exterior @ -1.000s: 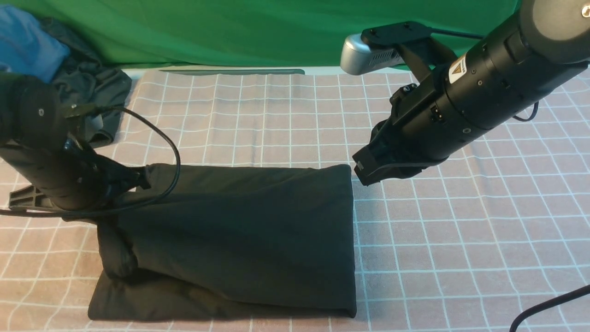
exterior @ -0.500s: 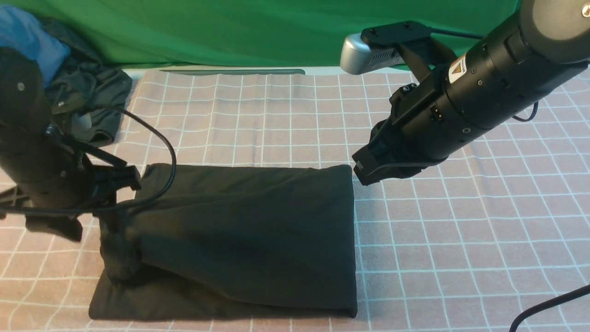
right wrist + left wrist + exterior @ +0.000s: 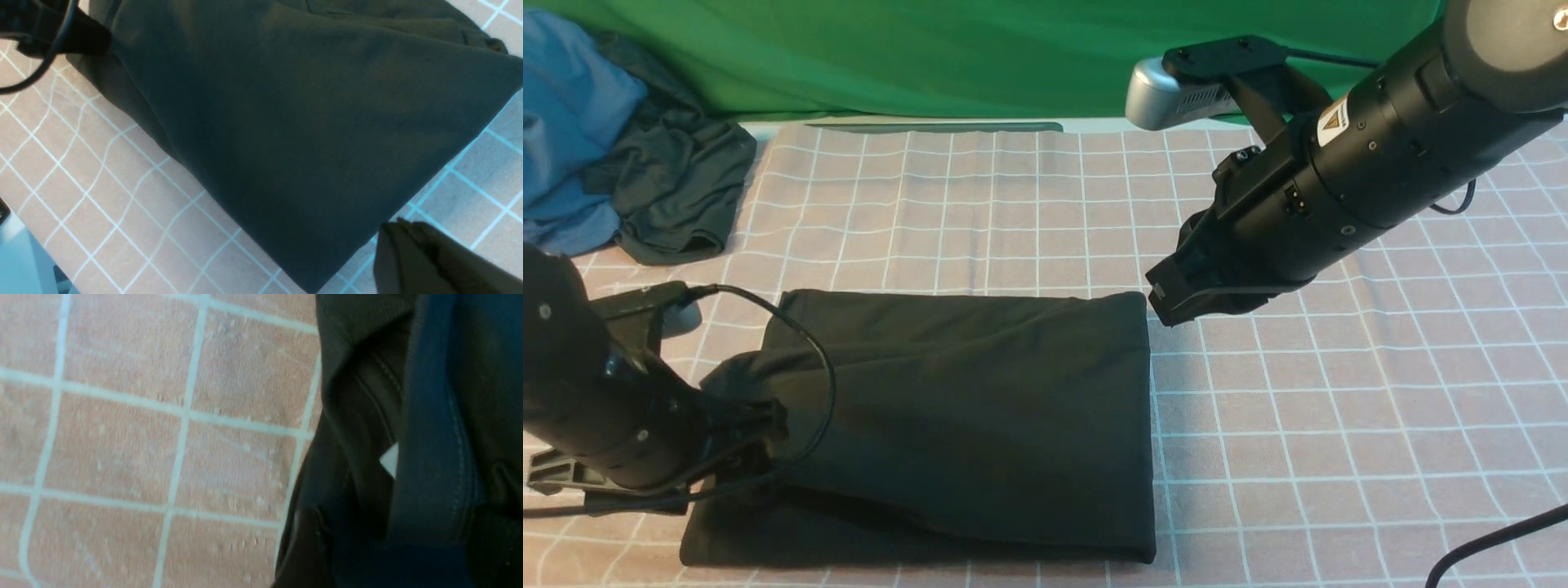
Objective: Fold a long-sleeved shirt over a pink coffee tablecloth.
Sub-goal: 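Fold the right end of the dark garment over onto its left end with the right gripper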
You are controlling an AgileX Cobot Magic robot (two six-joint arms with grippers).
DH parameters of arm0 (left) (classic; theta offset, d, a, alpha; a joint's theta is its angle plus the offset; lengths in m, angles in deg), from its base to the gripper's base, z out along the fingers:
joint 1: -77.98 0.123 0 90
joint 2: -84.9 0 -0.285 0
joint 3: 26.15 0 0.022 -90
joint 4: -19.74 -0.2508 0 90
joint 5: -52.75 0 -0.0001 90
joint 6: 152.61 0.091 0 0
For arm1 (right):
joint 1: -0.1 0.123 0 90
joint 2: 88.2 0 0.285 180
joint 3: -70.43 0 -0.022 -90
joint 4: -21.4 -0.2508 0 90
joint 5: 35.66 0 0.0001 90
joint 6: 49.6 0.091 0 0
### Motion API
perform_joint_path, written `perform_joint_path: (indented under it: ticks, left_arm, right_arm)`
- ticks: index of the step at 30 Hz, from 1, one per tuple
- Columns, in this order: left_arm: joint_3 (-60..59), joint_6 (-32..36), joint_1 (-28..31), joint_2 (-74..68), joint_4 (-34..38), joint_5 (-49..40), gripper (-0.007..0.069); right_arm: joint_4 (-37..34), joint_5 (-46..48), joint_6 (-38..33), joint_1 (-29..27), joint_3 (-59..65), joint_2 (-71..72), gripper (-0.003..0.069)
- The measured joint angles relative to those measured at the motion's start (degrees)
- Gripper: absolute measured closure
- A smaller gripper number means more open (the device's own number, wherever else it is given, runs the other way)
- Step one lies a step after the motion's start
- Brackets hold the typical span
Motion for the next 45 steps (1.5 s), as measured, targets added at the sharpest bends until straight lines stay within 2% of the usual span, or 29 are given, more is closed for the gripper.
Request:
perform_joint_path:
  ticks: [2, 7, 13, 21, 23, 30, 35, 40, 45]
  left_arm:
    - [-0.4, 2.0, 0.0, 0.0, 0.0, 2.4, 0.0104]
    - [-0.4, 6.3, 0.0, 0.0, 1.3, 3.4, 0.0123]
    - [-0.7, 11.0, 0.0, 0.0, 4.7, 4.2, 0.0307]
    - [-0.8, 11.6, 0.0, -1.8, 5.2, 4.9, 0.0564]
    - [-0.5, 11.4, 0.0, -1.6, 4.9, 3.8, 0.0596]
    - [2.7, 7.4, 0.0, 2.8, -2.7, -1.9, 0.0596]
    - [2.7, 7.1, 0.0, 3.8, -5.2, -3.7, 0.0596]
    - [2.7, 6.4, 0.0, 3.8, -11.5, -4.1, 0.0595]
    - [2.7, 6.2, 0.0, 3.8, -12.5, -3.6, 0.0595]
  right_arm:
    - [0.0, 0.0, -0.5, 0.0, 0.0, 0.0, 0.0622]
    - [0.0, -0.3, -1.0, 0.0, 0.0, 0.0, 0.0622]
    - [0.0, -0.4, -1.2, 0.0, 0.0, 0.0, 0.0622]
    - [0.0, -0.4, -1.2, 0.0, 0.0, 0.0, 0.0622]
    - [0.0, -0.4, -1.2, 0.0, 0.0, 0.0, 0.0622]
    - [0.0, -0.4, -1.2, 0.0, 0.0, 0.0, 0.0622]
    - [0.0, -0.4, -1.2, 0.0, 0.0, 0.0, 0.0622]
    - [0.0, -0.4, -1.3, 0.0, 0.0, 0.0, 0.0622]
    - [0.0, -0.5, -1.4, 0.0, 0.0, 0.0, 0.0622]
